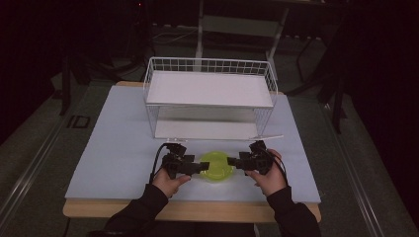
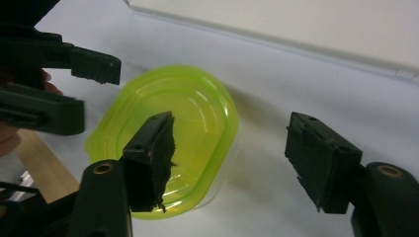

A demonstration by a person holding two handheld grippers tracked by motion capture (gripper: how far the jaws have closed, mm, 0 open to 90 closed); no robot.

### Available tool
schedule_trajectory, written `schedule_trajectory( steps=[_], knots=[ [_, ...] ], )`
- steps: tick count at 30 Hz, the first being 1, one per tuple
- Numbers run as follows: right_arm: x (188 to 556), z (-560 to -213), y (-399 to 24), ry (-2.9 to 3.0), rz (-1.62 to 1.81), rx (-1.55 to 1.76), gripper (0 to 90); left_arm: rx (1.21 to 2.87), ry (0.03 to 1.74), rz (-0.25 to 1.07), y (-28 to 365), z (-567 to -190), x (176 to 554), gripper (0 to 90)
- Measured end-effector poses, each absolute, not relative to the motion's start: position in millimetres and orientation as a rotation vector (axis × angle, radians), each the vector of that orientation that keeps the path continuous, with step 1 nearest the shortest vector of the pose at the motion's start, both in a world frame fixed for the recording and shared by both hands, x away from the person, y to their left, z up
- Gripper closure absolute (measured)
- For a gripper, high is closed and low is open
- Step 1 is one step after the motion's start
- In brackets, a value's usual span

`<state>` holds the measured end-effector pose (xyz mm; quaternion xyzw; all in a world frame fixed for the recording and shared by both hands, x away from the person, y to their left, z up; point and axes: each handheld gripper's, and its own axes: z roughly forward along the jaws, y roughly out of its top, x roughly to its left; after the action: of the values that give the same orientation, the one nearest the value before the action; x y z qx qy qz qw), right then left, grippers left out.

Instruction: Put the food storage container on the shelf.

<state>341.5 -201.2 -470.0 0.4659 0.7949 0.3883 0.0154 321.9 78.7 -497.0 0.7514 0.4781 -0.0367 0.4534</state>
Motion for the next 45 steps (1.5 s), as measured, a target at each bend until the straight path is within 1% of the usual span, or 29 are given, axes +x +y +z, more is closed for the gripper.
schedule_trajectory(
  steps=[1, 3, 4, 6, 7, 8, 9, 10, 12, 17, 23, 24, 25, 29, 40, 45],
  knots=[
    [342.1, -471.9, -201.2, 2.489, 1.198, 1.465, 43.3, 1.853, 1.191, -0.098, 78.8, -499.1, 321.8, 29.5],
    [342.6, -476.0, -200.1, 2.507, 1.163, 1.478, 45.2, 1.861, 1.205, -0.107, 78.1, -503.5, 321.5, 33.2],
    [342.7, -478.2, -199.3, 2.515, 1.146, 1.479, 49.0, 1.862, 1.21, -0.12, 78.1, -505.2, 321.6, 35.1],
    [343.5, -481.2, -198.4, 2.535, 1.13, 1.503, 51.6, 1.878, 1.209, -0.141, 77.5, -508.0, 321.4, 40.2],
    [343.5, -482.5, -197.8, 2.537, 1.126, 1.513, 54.6, 1.876, 1.202, -0.17, 77.3, -509.8, 321.3, 43.2],
    [343.5, -483.9, -197.0, 2.548, 1.111, 1.515, 55.3, 1.869, 1.198, -0.202, 77.6, -511.2, 321.6, 46.6],
    [343.4, -484.7, -196.7, 2.55, 1.124, 1.527, 58.1, 1.86, 1.197, -0.216, 78.3, -511.1, 321.6, 48.1],
    [343.2, -484.6, -197.0, 2.56, 1.137, 1.536, 61.9, 1.856, 1.19, -0.233, 78.4, -510.8, 321.7, 53.6],
    [342.3, -483.7, -196.7, 2.579, 1.144, 1.543, 67.4, 1.86, 1.18, -0.237, 77.1, -509.1, 320.1, 61.0],
    [338.6, -483.4, -199.1, 2.579, 1.197, 1.588, 72.0, 1.872, 1.19, -0.232, 77.5, -506.2, 313.7, 67.4],
    [330.8, -479.7, -197.3, 2.566, 1.22, 1.591, 75.6, 1.885, 1.234, -0.206, 75.3, -501.4, 302.9, 71.3],
    [327.7, -476.8, -196.4, 2.551, 1.217, 1.59, 78.7, 1.888, 1.232, -0.194, 75.1, -500.3, 301.3, 75.1],
    [326.1, -474.5, -196.0, 2.539, 1.208, 1.588, 79.6, 1.89, 1.233, -0.175, 75.1, -499.0, 300.2, 79.2],
    [321.1, -465.9, -193.1, 2.526, 1.189, 1.542, 79.9, 1.862, 1.249, -0.192, 77.6, -492.5, 301.0, 80.4],
    [317.8, -431.4, -189.6, 2.47, 1.265, 1.453, 80.2, 1.853, 1.201, -0.113, 84.2, -452.7, 304.8, 81.4],
    [318.7, -415.2, -185.6, 2.443, 1.284, 1.413, 80.2, 1.847, 1.19, -0.099, 88.3, -435.4, 308.1, 81.4]
  ],
)
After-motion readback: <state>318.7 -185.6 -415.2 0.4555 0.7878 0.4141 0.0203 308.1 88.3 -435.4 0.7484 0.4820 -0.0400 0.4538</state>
